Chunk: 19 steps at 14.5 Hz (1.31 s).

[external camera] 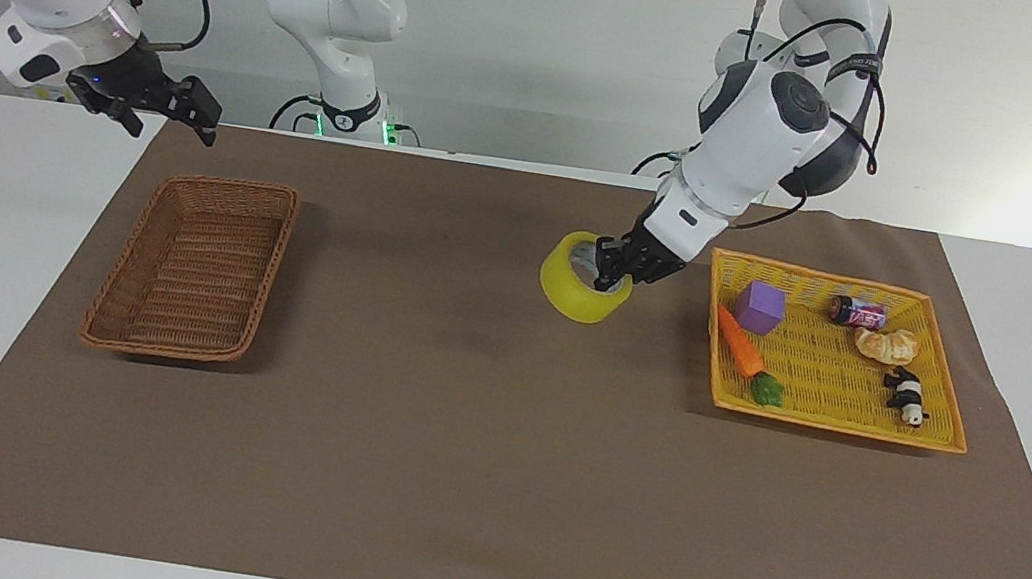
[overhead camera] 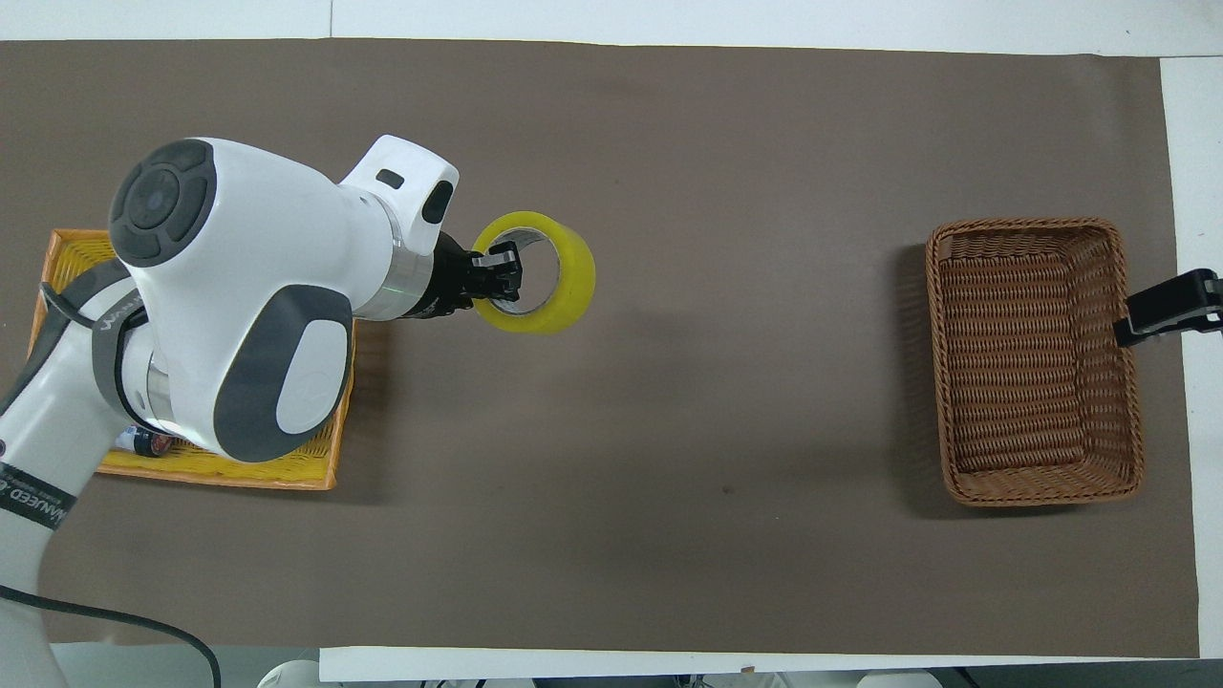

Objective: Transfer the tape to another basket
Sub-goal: 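Lift the yellow tape roll with the left gripper toward the table center, then reach the right gripper toward the tape held by the left gripper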

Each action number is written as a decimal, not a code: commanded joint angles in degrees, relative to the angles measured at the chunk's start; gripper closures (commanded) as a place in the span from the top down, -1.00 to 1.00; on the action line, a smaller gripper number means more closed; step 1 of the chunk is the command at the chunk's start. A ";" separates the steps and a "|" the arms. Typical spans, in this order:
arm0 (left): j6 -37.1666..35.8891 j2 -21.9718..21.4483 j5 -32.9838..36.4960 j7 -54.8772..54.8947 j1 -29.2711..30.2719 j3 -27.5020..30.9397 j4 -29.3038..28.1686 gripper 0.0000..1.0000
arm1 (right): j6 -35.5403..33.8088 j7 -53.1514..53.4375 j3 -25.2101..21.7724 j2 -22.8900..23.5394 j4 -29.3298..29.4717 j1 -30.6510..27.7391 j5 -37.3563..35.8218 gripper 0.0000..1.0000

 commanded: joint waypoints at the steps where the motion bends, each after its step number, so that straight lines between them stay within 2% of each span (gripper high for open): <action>1: -0.19 0.03 -0.88 0.46 -1.27 1.14 0.79 -1.00 | -1.09 -1.26 -0.35 -1.92 -0.46 -2.59 -0.40 1.00; 4: -0.28 0.03 -0.79 0.37 -1.27 1.14 0.79 -1.00 | -0.92 -2.66 0.17 -1.92 -0.55 -1.72 1.87 1.00; 5: -0.19 0.03 -0.79 0.37 -1.27 1.14 0.79 -1.00 | 0.04 -5.54 0.18 -2.10 -1.59 -1.80 9.02 1.00; 7: -0.28 0.03 -0.79 0.28 -1.27 1.14 0.79 -1.00 | 6.88 -5.92 0.79 -3.06 -5.98 -0.76 22.22 1.00; 10: -0.37 0.03 -0.79 0.37 -1.27 1.14 0.62 -1.00 | 15.14 -1.72 1.14 -0.09 -7.49 5.65 37.51 1.00; 12: -0.37 -0.06 -0.79 0.28 -1.27 1.14 0.62 -1.00 | 20.68 1.80 1.14 2.28 -8.89 9.43 50.15 1.00; 13: -0.37 0.03 -0.79 0.28 -1.27 1.14 0.62 -1.00 | 24.45 3.30 1.23 3.43 -9.94 11.88 57.62 1.00; 14: -0.28 0.03 -0.79 0.28 -1.27 1.22 0.62 -1.00 | 28.84 3.83 1.23 4.48 -10.82 15.30 61.96 1.00; 16: -0.19 0.03 -0.70 0.11 -1.27 1.14 0.62 -1.00 | 36.94 3.58 1.23 7.72 -11.45 21.46 66.81 1.00; 19: -0.54 -0.06 -0.70 0.02 -1.27 1.14 0.62 -1.00 | 39.51 -1.24 1.23 12.48 -11.27 24.04 70.96 1.00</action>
